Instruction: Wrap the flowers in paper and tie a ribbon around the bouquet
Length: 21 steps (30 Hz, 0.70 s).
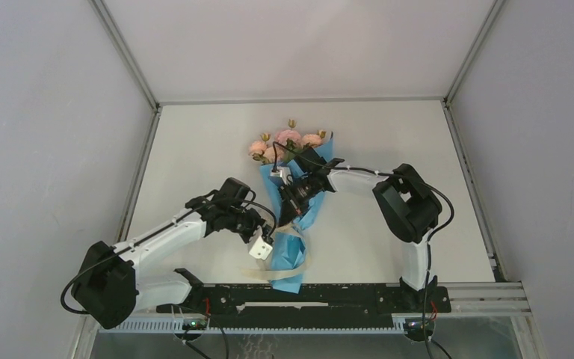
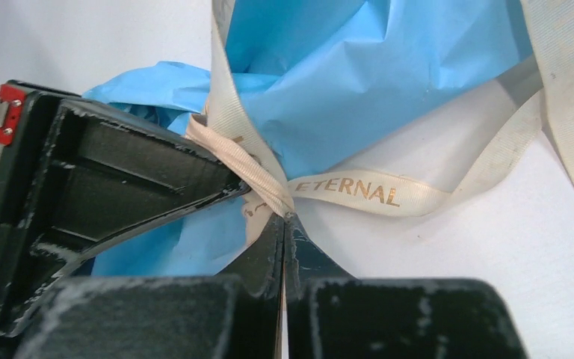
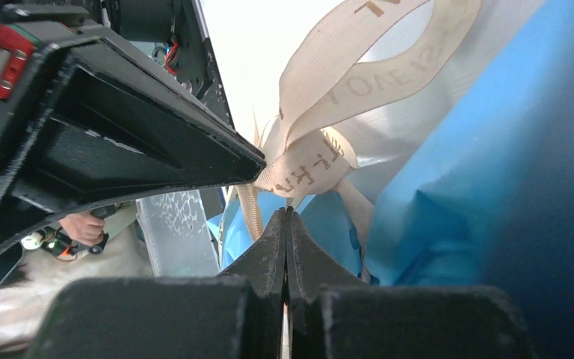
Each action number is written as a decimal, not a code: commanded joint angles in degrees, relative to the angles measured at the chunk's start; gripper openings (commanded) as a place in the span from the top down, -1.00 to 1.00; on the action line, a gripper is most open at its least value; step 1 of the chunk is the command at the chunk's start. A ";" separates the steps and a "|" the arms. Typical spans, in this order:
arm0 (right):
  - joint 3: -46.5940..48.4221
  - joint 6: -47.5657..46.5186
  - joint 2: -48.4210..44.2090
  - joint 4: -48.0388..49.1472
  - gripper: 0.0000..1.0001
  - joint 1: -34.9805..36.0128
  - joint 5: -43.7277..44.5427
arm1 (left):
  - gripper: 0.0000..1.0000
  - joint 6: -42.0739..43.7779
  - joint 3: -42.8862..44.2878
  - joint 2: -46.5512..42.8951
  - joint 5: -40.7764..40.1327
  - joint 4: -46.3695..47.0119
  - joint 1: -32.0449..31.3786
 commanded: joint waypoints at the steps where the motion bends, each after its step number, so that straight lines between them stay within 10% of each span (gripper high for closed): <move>1: 1.65 2.14 -4.38 1.05 1.00 -1.07 3.40 | 1.00 2.61 -0.92 0.12 -0.33 -1.43 0.12; 13: 1.19 2.97 -4.76 0.94 0.99 -1.72 5.90 | 0.98 2.60 -1.21 0.26 -0.43 -1.18 -0.11; 21: 0.29 3.51 -7.02 2.28 1.00 -1.81 6.83 | 0.00 -8.73 2.36 -3.53 -3.85 -2.80 0.21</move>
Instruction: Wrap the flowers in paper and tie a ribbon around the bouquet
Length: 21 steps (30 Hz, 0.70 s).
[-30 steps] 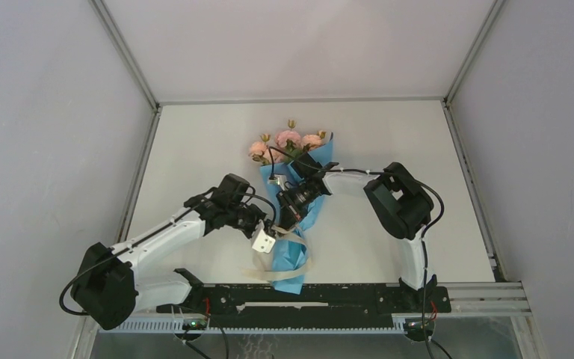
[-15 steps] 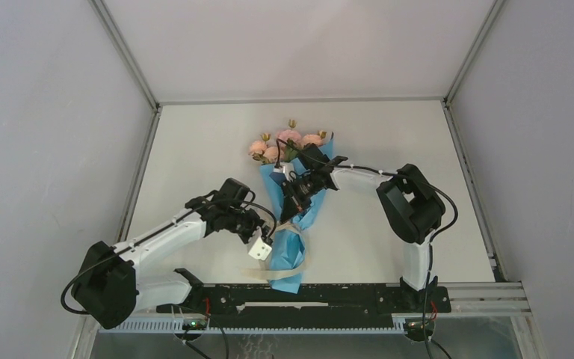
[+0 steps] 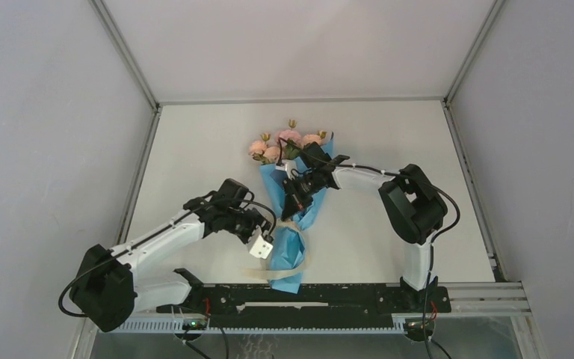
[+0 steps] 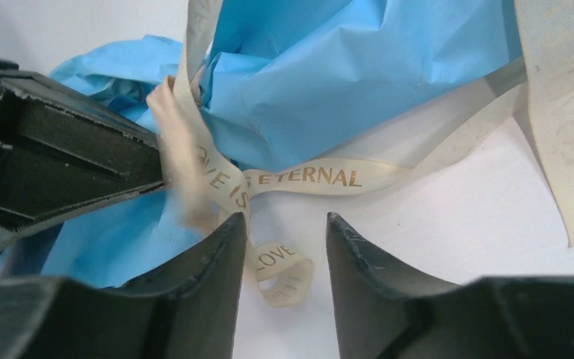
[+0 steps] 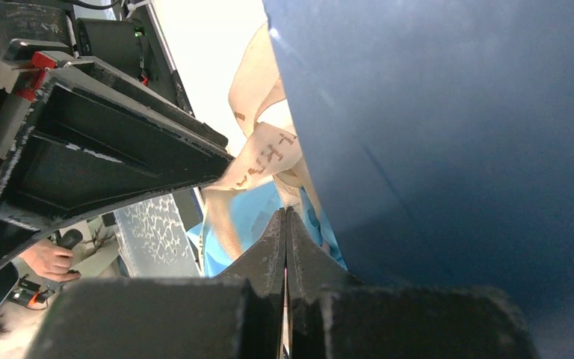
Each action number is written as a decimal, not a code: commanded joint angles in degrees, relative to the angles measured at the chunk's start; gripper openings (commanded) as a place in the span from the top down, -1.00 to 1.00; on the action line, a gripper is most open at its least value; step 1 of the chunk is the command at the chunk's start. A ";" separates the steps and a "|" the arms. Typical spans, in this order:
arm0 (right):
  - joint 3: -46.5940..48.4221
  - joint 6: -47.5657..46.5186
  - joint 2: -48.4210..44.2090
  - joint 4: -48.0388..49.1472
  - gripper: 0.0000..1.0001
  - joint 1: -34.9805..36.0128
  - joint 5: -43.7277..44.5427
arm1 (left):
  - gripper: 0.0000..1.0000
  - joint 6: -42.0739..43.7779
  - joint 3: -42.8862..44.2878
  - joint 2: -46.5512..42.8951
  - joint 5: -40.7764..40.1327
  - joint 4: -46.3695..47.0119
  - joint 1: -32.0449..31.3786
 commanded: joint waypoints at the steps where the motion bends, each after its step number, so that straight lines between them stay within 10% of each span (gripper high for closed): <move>1: -0.24 1.51 -5.07 2.69 1.00 -0.25 0.62 | -0.14 -9.61 3.36 -3.35 -3.40 -2.59 0.71; 10: -5.14 7.00 -8.82 10.96 1.00 -1.11 0.99 | -0.94 -38.75 4.24 4.09 -12.43 8.40 2.70; 21: -6.12 6.20 -8.88 10.77 1.00 -1.55 -0.55 | -1.00 -30.48 3.57 9.69 -12.99 23.61 3.22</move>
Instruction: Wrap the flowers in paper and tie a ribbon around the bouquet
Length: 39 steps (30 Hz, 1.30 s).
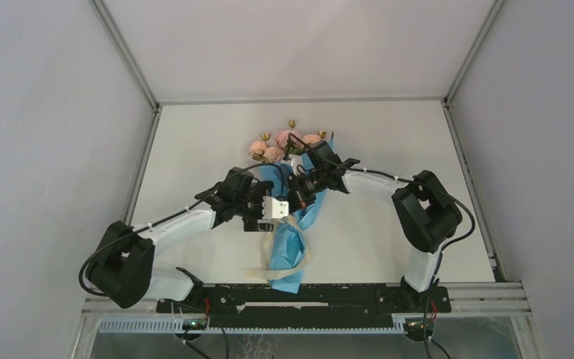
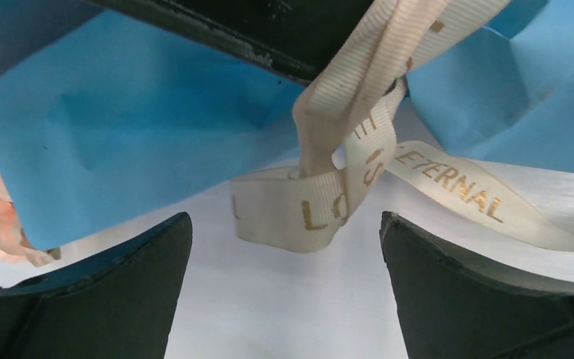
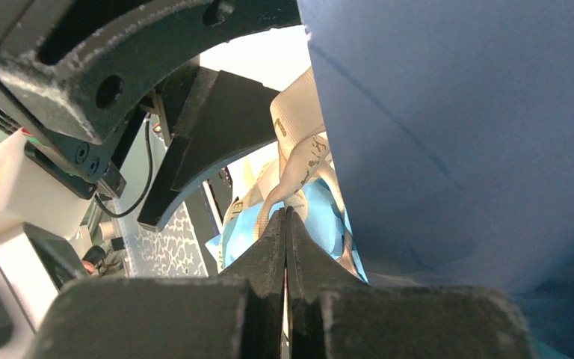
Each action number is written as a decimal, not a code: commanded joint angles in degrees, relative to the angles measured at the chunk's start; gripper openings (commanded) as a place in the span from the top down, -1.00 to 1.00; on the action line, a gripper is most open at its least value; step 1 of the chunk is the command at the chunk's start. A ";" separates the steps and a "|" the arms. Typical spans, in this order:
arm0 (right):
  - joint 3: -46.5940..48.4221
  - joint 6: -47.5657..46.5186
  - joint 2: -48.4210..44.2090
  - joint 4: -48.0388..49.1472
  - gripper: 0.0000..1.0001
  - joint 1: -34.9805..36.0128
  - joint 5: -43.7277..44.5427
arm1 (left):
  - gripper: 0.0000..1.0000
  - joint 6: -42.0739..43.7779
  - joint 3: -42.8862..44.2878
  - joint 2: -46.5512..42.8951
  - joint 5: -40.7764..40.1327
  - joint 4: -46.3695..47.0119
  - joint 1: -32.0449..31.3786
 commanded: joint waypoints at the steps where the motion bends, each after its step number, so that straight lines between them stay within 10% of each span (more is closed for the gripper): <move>1: 0.04 0.17 -2.15 2.13 1.00 -0.45 -1.18 | -1.00 5.81 2.73 1.39 4.01 4.57 1.73; 5: 0.01 0.23 -1.92 2.46 1.00 -0.55 -1.54 | -0.71 11.36 4.83 3.34 11.52 1.48 2.43; 14: -1.43 0.85 -4.17 2.64 1.00 -1.30 2.11 | 0.99 16.92 4.89 2.25 13.29 -4.62 1.93; 39: -22.23 5.20 -18.39 4.49 1.00 -5.00 20.27 | 1.00 33.99 -5.59 -1.66 -7.80 -6.17 6.44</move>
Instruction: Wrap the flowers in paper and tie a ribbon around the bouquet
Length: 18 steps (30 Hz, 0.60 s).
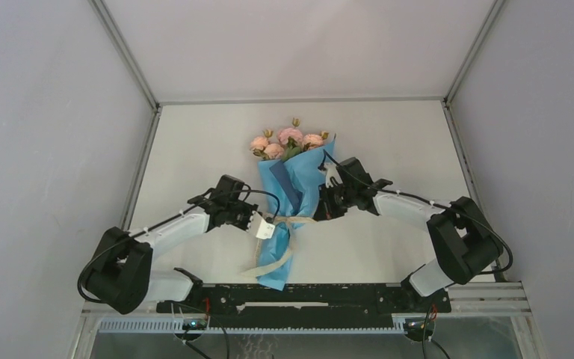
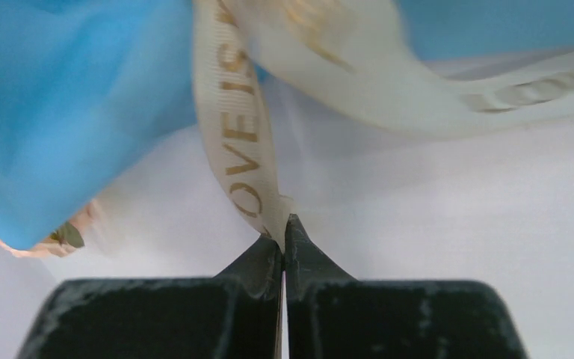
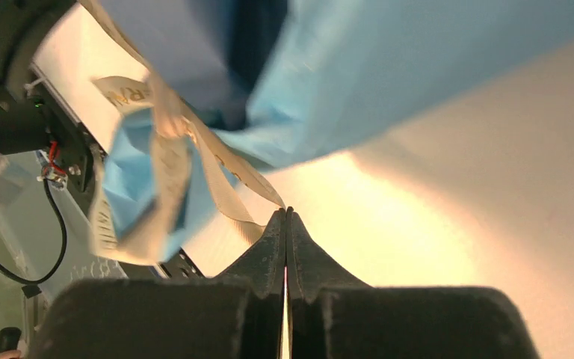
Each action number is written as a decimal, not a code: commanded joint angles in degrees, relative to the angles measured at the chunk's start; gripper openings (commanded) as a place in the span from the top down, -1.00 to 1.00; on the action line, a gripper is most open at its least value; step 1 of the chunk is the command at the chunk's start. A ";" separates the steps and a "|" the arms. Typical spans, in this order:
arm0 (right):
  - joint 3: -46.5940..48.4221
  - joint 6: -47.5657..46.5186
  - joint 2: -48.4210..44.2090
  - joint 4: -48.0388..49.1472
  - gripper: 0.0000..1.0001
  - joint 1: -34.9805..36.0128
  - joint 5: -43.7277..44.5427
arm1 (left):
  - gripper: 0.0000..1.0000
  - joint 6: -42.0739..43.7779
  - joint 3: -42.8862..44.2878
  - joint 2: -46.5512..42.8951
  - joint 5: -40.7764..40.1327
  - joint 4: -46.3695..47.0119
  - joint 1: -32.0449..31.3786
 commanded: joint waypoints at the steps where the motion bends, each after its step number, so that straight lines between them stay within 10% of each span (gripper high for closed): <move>1: -4.48 2.27 -1.57 2.66 1.00 -0.89 1.17 | 1.00 9.88 -2.08 0.60 -4.09 -0.64 3.68; 18: -13.98 5.13 0.38 4.80 1.00 -8.20 -0.76 | 1.00 19.38 -1.51 3.03 0.26 -0.23 13.21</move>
